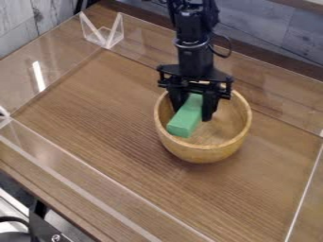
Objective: Move green stick from inside the wooden bowl to the table next to it
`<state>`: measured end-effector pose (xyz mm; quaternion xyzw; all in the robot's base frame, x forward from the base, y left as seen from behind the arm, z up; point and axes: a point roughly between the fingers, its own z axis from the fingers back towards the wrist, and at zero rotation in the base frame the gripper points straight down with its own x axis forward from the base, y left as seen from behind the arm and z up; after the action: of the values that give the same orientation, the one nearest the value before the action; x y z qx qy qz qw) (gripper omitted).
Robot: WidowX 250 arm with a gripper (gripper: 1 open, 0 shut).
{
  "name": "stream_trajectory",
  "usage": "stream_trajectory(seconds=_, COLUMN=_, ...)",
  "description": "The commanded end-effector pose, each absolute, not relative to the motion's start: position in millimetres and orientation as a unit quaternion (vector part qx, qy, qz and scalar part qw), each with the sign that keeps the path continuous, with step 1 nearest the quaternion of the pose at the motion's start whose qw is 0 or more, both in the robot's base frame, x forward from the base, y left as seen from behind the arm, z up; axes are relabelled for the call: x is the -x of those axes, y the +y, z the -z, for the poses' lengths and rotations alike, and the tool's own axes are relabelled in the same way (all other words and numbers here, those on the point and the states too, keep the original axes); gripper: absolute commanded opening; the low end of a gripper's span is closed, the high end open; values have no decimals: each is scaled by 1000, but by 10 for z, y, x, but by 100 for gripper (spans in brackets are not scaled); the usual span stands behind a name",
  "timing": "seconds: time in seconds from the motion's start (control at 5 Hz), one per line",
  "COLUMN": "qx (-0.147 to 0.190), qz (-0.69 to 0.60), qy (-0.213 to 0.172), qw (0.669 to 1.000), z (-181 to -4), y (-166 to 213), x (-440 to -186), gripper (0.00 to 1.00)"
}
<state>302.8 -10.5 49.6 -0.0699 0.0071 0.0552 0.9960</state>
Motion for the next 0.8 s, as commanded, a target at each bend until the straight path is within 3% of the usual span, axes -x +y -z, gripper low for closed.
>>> stream_trajectory(seconds=0.0, qx=74, qz=-54, qy=-43, qw=995, z=-763, y=-92, x=-3158, gripper=0)
stream_trajectory(seconds=0.6, qx=78, qz=-53, qy=-43, qw=995, z=-711, y=-144, x=-3166, gripper=0)
